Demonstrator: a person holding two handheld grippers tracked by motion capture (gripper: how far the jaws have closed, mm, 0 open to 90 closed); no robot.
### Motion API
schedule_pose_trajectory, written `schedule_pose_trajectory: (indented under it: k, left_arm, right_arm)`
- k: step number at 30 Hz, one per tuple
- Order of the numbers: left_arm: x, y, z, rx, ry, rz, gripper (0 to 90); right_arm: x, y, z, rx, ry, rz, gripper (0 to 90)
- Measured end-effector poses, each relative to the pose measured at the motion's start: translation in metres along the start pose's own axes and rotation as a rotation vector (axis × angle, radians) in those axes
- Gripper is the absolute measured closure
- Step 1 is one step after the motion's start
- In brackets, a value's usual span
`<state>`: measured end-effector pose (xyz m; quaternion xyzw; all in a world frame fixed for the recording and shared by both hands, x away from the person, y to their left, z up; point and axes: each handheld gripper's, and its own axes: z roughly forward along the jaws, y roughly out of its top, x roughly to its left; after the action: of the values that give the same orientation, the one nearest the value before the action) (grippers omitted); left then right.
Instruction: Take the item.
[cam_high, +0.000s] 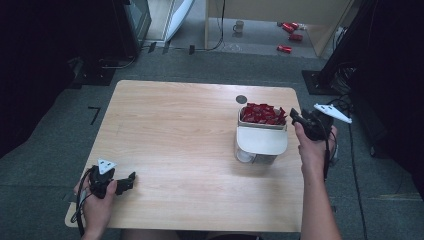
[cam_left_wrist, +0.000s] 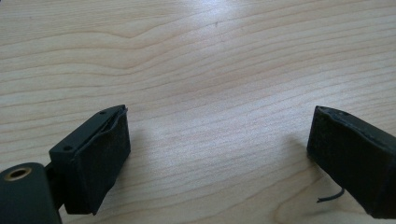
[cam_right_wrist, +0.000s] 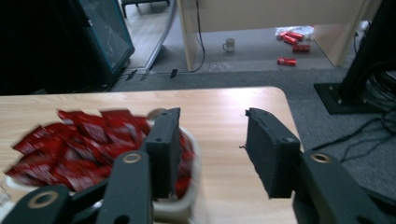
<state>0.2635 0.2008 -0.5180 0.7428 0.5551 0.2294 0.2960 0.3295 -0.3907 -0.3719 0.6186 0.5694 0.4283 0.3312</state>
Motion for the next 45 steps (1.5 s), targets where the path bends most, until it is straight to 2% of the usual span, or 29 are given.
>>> schedule_pose_trajectory:
  k: [2, 5, 8, 10, 11, 13, 15, 17, 18, 21, 26, 31, 39, 41, 42, 45]
  left_arm:
    - [0.0, 0.0, 0.0, 0.0, 0.0, 0.0, 6.4]
    - [0.0, 0.0, 0.0, 0.0, 0.0, 0.0, 6.4]
    - [0.0, 0.0, 0.0, 0.0, 0.0, 0.0, 6.4]
    - [0.0, 0.0, 0.0, -0.001, 0.0, 0.0, 6.4]
    - [0.0, 0.0, 0.0, -0.001, 0.0, 0.0, 6.4]
    - [0.0, 0.0, 0.0, -0.001, 0.0, 0.0, 6.4]
    - [0.0, 0.0, 0.0, -0.002, -0.001, -0.002, 6.4]
    - [0.0, 0.001, 0.001, -0.002, -0.001, 0.0, 6.4]
    - [0.0, 0.0, 0.001, -0.002, -0.001, 0.0, 6.4]
    - [0.0, 0.0, 0.001, -0.002, -0.001, 0.0, 6.4]
    - [0.0, 0.0, 0.001, -0.002, -0.001, 0.0, 6.5]
    - [0.0, 0.0, 0.001, -0.002, -0.001, 0.0, 6.5]
    - [0.0, 0.001, 0.001, -0.001, -0.001, 0.003, 6.4]
    - [0.0, 0.001, 0.001, -0.002, -0.001, 0.003, 6.4]
    - [0.0, 0.001, 0.001, -0.002, -0.001, 0.003, 6.4]
    - [0.0, 0.001, 0.001, -0.002, -0.001, 0.002, 6.4]
  right_arm:
    - [0.009, 0.005, 0.007, 0.01, 0.004, -0.02, 59.0]
    - [0.02, 0.008, 0.024, 0.038, 0.001, -0.015, 60.0]
    - [0.022, 0.006, 0.032, 0.061, -0.011, -0.003, 60.3]
    - [0.023, 0.002, 0.042, 0.09, -0.045, 0.002, 60.0]
    - [0.023, 0.002, 0.042, 0.09, -0.045, 0.002, 60.0]
    - [0.023, -0.004, 0.052, 0.123, -0.051, 0.0, 60.5]
    - [0.023, -0.008, 0.055, 0.132, -0.06, -0.003, 66.9]
    - [0.022, -0.009, 0.056, 0.122, -0.051, 0.0, 73.6]
    - [0.022, -0.009, 0.056, 0.122, -0.051, 0.0, 73.6]
    - [0.02, -0.011, 0.051, 0.105, -0.044, -0.053, 83.0]
    - [0.023, -0.01, 0.047, 0.092, -0.047, -0.119, 88.6]
    - [0.024, -0.007, 0.041, 0.047, -0.042, -0.104, 90.0]
    - [0.027, 0.007, 0.021, -0.032, -0.046, -0.108, 90.0]
    - [0.029, 0.011, 0.013, -0.079, -0.045, -0.12, 90.0]
    - [0.029, 0.011, 0.013, -0.079, -0.045, -0.12, 90.0]
    - [0.033, 0.013, 0.004, -0.133, -0.042, -0.131, 90.0]
